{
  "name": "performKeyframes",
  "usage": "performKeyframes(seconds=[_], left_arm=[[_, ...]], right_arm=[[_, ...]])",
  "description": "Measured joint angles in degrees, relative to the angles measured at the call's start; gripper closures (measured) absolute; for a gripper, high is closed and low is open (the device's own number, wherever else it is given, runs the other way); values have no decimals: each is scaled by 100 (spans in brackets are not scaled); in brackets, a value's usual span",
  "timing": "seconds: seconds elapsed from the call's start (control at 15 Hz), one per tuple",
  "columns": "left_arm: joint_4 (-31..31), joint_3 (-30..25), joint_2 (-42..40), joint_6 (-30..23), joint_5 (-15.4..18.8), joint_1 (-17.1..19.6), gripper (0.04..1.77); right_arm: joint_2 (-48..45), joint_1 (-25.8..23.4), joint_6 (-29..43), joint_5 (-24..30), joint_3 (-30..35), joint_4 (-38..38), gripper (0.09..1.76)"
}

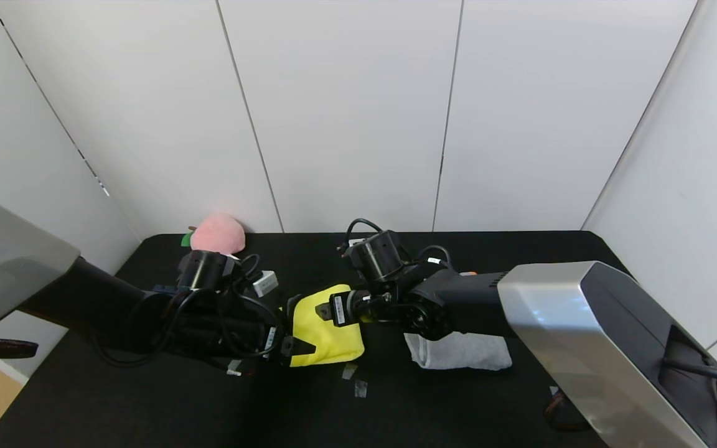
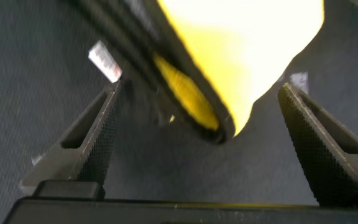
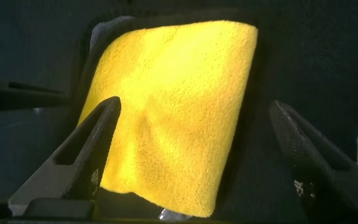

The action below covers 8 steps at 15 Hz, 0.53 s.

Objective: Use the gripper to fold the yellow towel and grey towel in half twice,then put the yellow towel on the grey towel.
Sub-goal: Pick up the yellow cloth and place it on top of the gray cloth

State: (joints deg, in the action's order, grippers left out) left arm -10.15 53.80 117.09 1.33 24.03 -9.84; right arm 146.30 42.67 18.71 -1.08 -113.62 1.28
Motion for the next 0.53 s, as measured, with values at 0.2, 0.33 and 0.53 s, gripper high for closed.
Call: performKeyframes(seconds=[0.2, 0.33, 0.53], left_arm=[[-71, -333, -17, 69, -5, 4, 9], [-84, -407, -17, 78, 5, 4, 9], [-84, -419, 5, 83, 22, -16, 9]], right_arm=[[83, 39, -5, 2, -28, -35, 14], [117, 77, -7, 2, -41, -39, 14], [161, 88, -20, 13, -49, -77, 14]])
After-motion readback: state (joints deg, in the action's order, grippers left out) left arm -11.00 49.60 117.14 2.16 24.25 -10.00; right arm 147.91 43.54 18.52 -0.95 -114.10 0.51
